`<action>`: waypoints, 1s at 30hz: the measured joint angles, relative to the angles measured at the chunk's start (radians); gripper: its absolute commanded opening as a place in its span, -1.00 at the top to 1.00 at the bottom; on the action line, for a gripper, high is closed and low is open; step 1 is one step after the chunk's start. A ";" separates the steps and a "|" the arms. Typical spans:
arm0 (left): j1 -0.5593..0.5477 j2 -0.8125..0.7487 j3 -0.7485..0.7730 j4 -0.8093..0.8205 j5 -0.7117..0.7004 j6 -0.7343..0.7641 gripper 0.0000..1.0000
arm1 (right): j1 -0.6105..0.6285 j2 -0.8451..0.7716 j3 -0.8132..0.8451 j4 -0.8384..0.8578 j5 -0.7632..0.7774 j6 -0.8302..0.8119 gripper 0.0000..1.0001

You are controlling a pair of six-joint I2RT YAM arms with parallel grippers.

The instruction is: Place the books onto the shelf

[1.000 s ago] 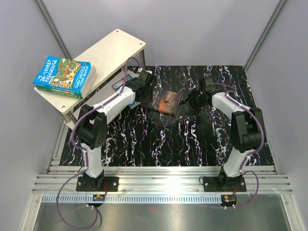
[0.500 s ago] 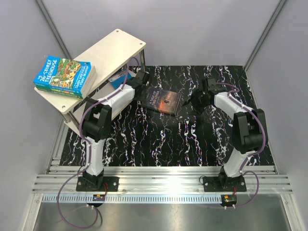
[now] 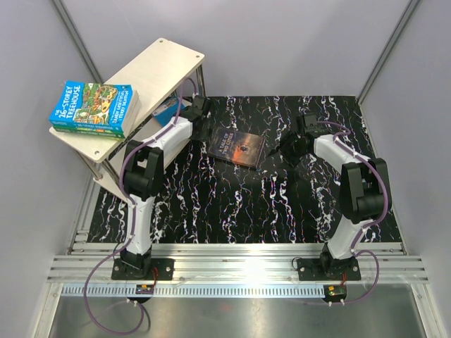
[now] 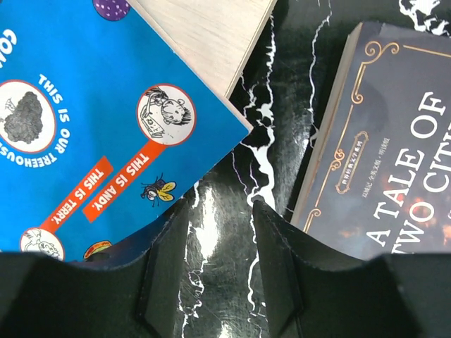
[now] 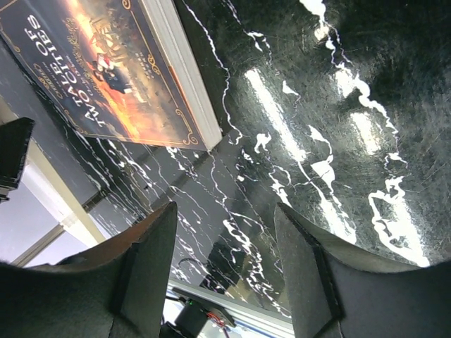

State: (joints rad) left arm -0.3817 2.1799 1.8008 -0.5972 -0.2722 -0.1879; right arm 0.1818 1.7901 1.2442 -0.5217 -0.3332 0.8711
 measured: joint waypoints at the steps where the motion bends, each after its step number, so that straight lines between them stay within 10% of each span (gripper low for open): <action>1: 0.000 0.000 0.000 0.003 -0.005 0.000 0.08 | 0.000 0.002 0.000 0.000 0.000 -0.003 -0.27; 30: -0.053 0.045 0.037 0.145 0.165 -0.036 -0.12 | -0.030 0.257 0.129 0.091 -0.105 -0.011 -0.40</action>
State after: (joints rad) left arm -0.4347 2.2253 1.8374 -0.4526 -0.1074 -0.2237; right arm 0.1520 2.0472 1.3735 -0.4309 -0.4385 0.8600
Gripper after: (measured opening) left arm 0.555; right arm 0.699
